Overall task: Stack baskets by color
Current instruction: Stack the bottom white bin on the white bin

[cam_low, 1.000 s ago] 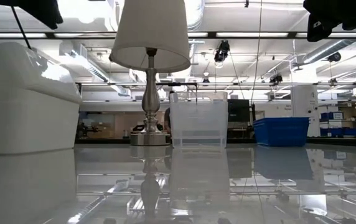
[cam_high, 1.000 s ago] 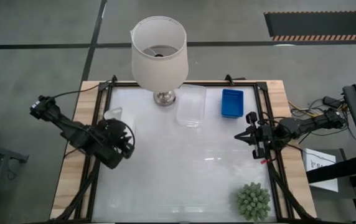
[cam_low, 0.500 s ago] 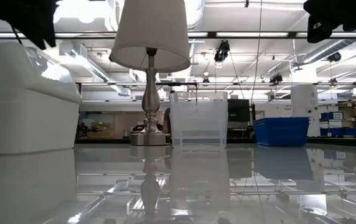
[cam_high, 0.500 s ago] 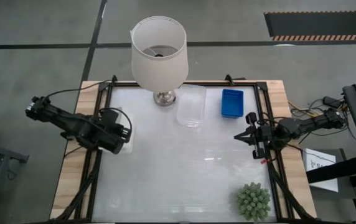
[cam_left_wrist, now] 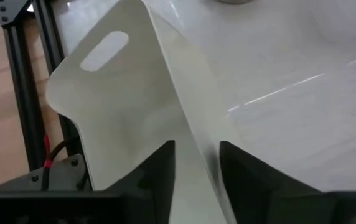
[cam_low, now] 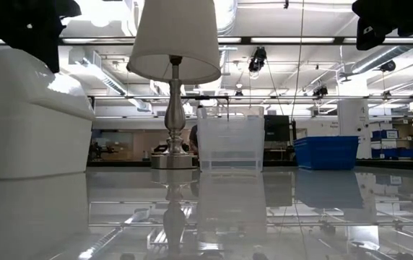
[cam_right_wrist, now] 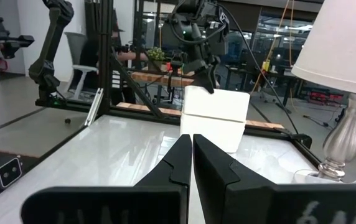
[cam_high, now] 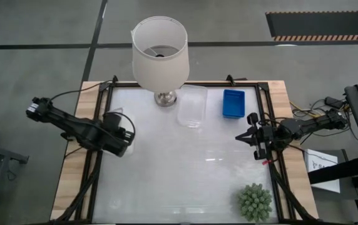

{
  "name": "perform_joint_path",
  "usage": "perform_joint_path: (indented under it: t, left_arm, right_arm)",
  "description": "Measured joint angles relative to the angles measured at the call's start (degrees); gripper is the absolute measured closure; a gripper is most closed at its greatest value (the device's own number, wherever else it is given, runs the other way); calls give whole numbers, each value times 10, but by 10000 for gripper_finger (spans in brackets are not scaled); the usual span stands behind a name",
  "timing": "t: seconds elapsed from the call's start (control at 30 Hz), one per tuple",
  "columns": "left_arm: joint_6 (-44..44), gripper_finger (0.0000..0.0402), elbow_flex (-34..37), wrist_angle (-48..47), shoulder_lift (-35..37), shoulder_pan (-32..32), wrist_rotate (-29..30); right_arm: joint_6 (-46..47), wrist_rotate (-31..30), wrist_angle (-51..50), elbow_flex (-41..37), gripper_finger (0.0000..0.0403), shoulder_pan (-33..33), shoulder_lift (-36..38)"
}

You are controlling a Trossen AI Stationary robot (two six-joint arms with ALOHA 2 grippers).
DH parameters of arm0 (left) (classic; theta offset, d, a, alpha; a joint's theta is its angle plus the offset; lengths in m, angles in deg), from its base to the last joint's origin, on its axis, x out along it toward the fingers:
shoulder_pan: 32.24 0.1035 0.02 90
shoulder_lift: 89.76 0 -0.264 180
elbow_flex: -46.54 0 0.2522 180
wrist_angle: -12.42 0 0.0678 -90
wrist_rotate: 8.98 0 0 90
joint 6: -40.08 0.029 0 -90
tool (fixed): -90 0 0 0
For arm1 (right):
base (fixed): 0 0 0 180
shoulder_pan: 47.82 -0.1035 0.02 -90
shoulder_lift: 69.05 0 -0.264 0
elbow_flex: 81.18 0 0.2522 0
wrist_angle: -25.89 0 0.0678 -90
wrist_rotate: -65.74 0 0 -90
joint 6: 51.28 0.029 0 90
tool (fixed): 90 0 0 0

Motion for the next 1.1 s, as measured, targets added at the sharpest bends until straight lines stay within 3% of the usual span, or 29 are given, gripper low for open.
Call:
perform_joint_path:
  t: [0.23, 0.47, 0.8, 1.1]
  left_arm:
    - [0, 392, -2, 2, -9, 0, -4]
    - [11, 399, -20, 0, -34, 0, 8]
    - [76, 401, -106, -30, -164, 1, 7]
    - [119, 401, -156, -29, -184, 4, 31]
  right_arm:
    - [0, 0, 0, 0, 394, 0, 0]
    - [0, 0, 0, 0, 394, 0, 0]
    - [0, 0, 0, 0, 394, 0, 0]
    - [0, 0, -2, 0, 394, 0, 0]
